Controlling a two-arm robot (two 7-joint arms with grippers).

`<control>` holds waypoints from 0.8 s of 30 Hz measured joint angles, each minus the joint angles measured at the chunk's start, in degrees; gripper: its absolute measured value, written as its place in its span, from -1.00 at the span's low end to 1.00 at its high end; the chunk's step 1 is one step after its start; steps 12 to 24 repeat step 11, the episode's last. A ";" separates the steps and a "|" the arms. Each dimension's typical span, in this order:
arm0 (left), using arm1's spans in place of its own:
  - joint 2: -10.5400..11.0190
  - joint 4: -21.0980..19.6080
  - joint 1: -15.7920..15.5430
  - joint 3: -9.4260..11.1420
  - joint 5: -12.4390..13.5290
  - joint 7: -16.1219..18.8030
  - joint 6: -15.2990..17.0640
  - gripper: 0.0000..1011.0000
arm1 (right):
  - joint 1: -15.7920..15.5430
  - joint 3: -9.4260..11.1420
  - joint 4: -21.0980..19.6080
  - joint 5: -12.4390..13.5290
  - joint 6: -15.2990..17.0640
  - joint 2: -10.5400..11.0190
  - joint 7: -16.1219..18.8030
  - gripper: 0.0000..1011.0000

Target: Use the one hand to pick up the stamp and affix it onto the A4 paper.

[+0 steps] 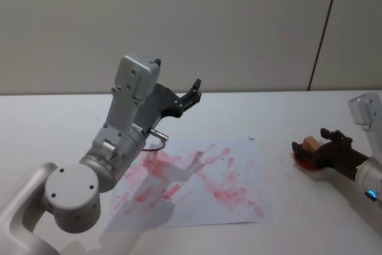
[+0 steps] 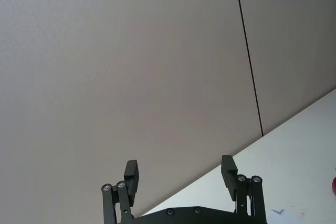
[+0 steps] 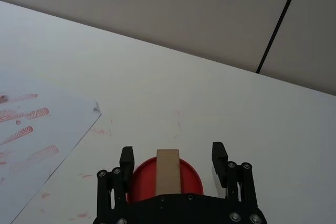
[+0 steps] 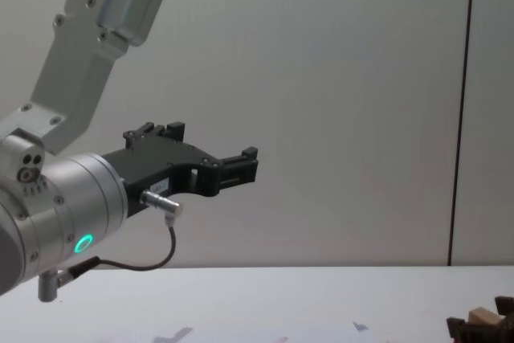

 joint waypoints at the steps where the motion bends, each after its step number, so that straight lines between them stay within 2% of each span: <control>1: 0.00 0.00 0.00 0.00 0.00 0.00 0.00 0.98 | 0.01 0.00 0.03 -0.02 -0.01 0.00 0.01 0.76; 5: 0.00 0.00 0.00 0.00 0.00 0.00 0.00 0.98 | 0.06 -0.03 0.12 -0.07 -0.02 -0.02 0.03 0.97; 24: 0.00 0.00 0.00 0.00 0.00 0.00 0.00 0.98 | 0.11 -0.07 0.21 -0.13 -0.02 -0.06 0.03 0.98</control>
